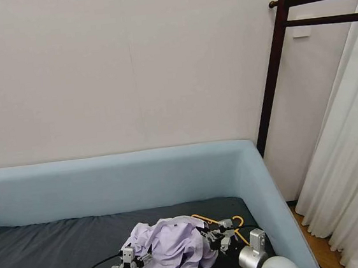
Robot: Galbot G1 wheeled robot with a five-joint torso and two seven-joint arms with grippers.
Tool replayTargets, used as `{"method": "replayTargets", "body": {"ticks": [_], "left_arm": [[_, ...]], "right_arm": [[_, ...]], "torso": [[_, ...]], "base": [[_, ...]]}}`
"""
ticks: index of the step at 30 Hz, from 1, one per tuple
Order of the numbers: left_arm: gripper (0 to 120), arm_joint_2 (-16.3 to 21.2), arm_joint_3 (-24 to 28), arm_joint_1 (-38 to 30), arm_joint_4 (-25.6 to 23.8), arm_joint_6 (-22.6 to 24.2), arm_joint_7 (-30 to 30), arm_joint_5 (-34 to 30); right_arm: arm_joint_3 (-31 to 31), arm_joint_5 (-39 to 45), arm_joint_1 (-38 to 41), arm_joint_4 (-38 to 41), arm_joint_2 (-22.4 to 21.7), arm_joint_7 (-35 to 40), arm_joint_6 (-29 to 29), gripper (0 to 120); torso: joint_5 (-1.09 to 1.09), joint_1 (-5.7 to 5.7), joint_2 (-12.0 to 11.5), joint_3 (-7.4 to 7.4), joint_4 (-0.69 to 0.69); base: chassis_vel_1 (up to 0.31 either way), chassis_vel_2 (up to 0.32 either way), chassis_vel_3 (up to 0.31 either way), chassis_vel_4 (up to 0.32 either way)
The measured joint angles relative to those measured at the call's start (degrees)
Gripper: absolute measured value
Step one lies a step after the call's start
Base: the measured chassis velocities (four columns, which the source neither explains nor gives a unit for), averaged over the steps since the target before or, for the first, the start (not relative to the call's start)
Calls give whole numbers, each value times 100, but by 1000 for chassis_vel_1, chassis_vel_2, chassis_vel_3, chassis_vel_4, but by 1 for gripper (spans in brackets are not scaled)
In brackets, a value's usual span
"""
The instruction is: Pick up the clothes from the sofa and hang them on the clothes hanger.
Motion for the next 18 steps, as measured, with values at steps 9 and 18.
{"method": "replayTargets", "body": {"ticks": [9,18], "left_arm": [[97,-334,125,-284,506,-18,14,130],[90,-604,157,-499,941,-11,-29,125]], "right_arm": [[-2,39,50,10,73,47,-16,0],[35,62,59,2,100,55,-26,0]], "torso": [[0,0,0,0,-1],[0,0,0,0,-1]], "base": [[0,0,0,0],[0,0,0,0]]}}
